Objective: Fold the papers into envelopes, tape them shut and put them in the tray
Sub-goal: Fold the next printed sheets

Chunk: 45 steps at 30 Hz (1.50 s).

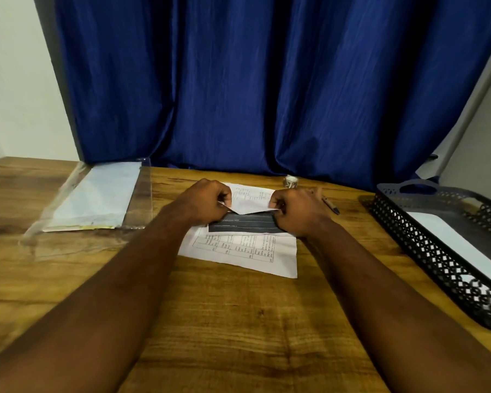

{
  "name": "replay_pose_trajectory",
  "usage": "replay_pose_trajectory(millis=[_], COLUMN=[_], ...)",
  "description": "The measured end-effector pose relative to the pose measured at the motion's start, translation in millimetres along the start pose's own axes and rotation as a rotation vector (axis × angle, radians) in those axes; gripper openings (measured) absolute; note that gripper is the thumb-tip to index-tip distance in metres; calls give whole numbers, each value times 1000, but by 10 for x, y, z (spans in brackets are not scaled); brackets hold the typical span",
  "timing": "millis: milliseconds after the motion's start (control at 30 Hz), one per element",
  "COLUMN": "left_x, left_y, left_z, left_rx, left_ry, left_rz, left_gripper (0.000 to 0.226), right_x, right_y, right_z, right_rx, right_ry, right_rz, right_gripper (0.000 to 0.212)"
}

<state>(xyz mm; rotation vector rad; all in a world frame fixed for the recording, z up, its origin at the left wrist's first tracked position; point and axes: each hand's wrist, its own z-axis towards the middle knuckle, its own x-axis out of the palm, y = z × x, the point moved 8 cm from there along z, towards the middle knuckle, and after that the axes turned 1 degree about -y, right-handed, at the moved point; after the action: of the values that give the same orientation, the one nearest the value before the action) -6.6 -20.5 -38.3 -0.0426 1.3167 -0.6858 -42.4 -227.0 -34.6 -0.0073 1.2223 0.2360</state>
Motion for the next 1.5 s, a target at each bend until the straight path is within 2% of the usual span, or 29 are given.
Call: replay_pose_trajectory(millis=[67, 200, 300, 367, 467, 567, 700, 833, 933, 1100, 1333, 1500], left_x=[18, 77, 130, 194, 307, 375, 393, 396, 284, 180, 102, 226], left_y=[-6, 32, 75, 92, 91, 107, 108, 130, 112, 201, 171, 190], left_z=[-2, 15, 26, 4, -13, -5, -17, -11, -12, -5, 58, 50], left_rx=[-1, -48, -54, -84, -103, -109, -111, -110, -129, -139, -52, -111], left_ry=[11, 18, 20, 76, 201, 290, 324, 301, 151, 35, -105, 53], left_rz=[-12, -20, 90, 85, 133, 199, 229, 206, 101, 59, -92, 41], left_gripper=[3, 23, 19, 30, 51, 55, 57, 57, 56, 67, 80, 92], right_x=[-15, -62, -23, 94, 355, 527, 602, 568, 521, 579, 436, 478], right_y=[3, 37, 108, 206, 380, 479, 398, -21, -289, -303, -300, -287], right_z=[0, -6, 10, 27, 64, 83, 132, 153, 155, 179, 171, 174], right_rx=[21, 66, 59, 23, -42, -74, -17, 170, 254, 244, 155, 145], right_ry=[-12, -48, -46, 23, 218, 383, 440, 424, 399, 349, 134, 206], right_rz=[-15, -37, -24, 24, 92, 129, 49, 17, -3, 20, 79, 104], right_gripper=[11, 29, 34, 49, 62, 65, 65, 74, 88, 94, 91, 91])
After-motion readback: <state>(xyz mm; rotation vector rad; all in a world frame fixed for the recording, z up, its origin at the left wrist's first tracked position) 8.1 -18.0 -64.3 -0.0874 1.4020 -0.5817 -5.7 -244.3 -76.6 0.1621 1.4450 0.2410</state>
